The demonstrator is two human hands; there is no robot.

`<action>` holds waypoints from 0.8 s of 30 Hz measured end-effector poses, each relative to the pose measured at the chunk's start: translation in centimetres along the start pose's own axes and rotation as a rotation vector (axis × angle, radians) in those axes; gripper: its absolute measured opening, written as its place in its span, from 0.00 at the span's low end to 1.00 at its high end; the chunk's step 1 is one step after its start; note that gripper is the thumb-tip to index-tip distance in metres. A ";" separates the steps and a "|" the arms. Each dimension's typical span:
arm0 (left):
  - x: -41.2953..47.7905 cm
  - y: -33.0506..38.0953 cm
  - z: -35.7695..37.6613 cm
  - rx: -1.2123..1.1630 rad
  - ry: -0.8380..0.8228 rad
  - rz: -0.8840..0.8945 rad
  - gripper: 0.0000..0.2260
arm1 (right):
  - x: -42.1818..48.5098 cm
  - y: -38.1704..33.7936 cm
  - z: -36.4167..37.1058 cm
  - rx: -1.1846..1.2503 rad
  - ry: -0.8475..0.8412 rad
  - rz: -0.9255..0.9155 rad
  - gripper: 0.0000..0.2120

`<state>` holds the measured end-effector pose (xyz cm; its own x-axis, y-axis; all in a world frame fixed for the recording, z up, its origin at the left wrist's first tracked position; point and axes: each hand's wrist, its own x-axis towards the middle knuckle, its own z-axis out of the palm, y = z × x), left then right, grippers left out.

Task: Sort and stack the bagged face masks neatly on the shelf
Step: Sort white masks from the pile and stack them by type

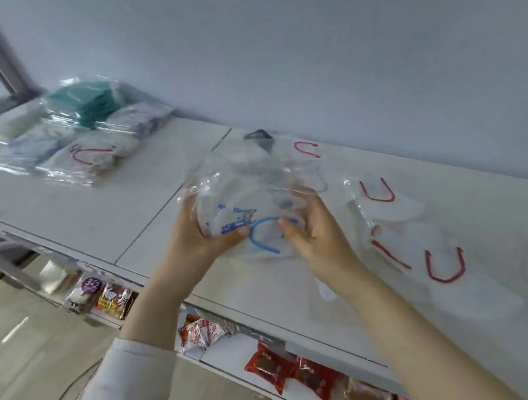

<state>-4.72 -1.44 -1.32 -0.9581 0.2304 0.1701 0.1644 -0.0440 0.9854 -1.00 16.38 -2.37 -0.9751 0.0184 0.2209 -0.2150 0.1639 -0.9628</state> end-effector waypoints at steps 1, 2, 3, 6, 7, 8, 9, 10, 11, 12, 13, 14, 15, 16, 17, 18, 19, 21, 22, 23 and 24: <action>-0.4 -0.4 -0.4 0.014 0.026 -0.001 0.38 | 0.0 0.6 0.7 0.016 -0.010 0.031 0.18; -0.9 -0.6 -0.5 0.001 0.037 0.010 0.40 | 0.0 1.0 1.3 0.045 -0.022 0.064 0.17; -1.3 -0.6 -0.5 -0.038 0.047 0.028 0.42 | 0.0 1.2 1.8 0.063 -0.027 0.079 0.17; -1.7 0.3 0.1 -0.144 0.140 0.080 0.40 | 0.3 0.7 2.7 0.053 0.013 -0.003 0.18; -1.5 0.4 0.2 -0.141 0.154 0.093 0.38 | 0.3 0.4 2.8 0.053 0.025 -0.039 0.19; -1.5 0.5 0.2 -0.125 0.147 0.094 0.35 | 0.4 0.2 2.9 0.060 0.029 -0.059 0.19; -1.5 0.2 0.1 -0.094 0.131 0.082 0.33 | 0.4 0.2 2.8 0.061 0.024 -0.054 0.20; -1.7 0.0 -0.1 -0.064 0.106 0.061 0.31 | 0.4 0.5 2.7 0.056 0.010 -0.025 0.22; -1.9 -0.3 -0.3 -0.040 0.083 0.040 0.30 | 0.3 0.9 2.6 0.037 -0.010 0.019 0.24; -2.1 -0.6 -0.5 -0.033 0.067 0.023 0.29 | 0.2 1.1 2.4 0.010 -0.030 0.051 0.26; -2.3 -0.8 -0.6 -0.038 0.062 0.018 0.29 | 0.2 1.2 2.2 -0.025 -0.041 0.053 0.27; -2.3 -1.0 -0.7 -0.044 0.066 0.022 0.28 | 0.1 1.1 2.1 -0.058 -0.036 0.029 0.25; -2.3 -1.1 -0.6 -0.044 0.078 0.031 0.28 | 0.2 1.1 2.1 -0.079 -0.013 -0.002 0.22; -2.3 -1.2 -0.5 -0.041 0.091 0.036 0.28 | 0.2 1.0 2.2 -0.081 0.002 -0.022 0.20; -2.3 -1.2 -0.3 -0.039 0.098 0.034 0.28 | 0.2 0.9 2.2 -0.070 0.003 -0.021 0.20; -2.5 -1.2 -0.1 -0.036 0.094 0.027 0.27 | 0.1 0.9 2.3 -0.048 -0.013 -0.004 0.21; -2.6 -1.1 0.1 -0.025 0.086 0.020 0.27 | -0.1 0.9 2.3 -0.026 -0.037 0.025 0.22; -2.7 -0.8 0.3 0.003 0.081 0.027 0.29 | -0.3 0.8 2.2 -0.009 -0.086 0.065 0.25; -2.6 -0.7 0.4 0.007 0.086 0.032 0.31 | -0.3 0.7 2.1 -0.024 -0.099 0.053 0.25; -2.5 -0.5 0.4 0.010 0.087 0.031 0.31 | -0.3 0.7 2.0 -0.060 -0.099 0.032 0.25; -2.5 -0.5 0.4 0.021 0.079 0.019 0.32 | -0.2 0.6 2.0 -0.096 -0.084 0.021 0.25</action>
<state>-2.35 -1.58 -2.21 -0.9701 0.1522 0.1892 0.1873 -0.0267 0.9819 -1.02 14.49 -3.36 -0.9812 -0.0589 0.1836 -0.1926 0.2577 -0.9468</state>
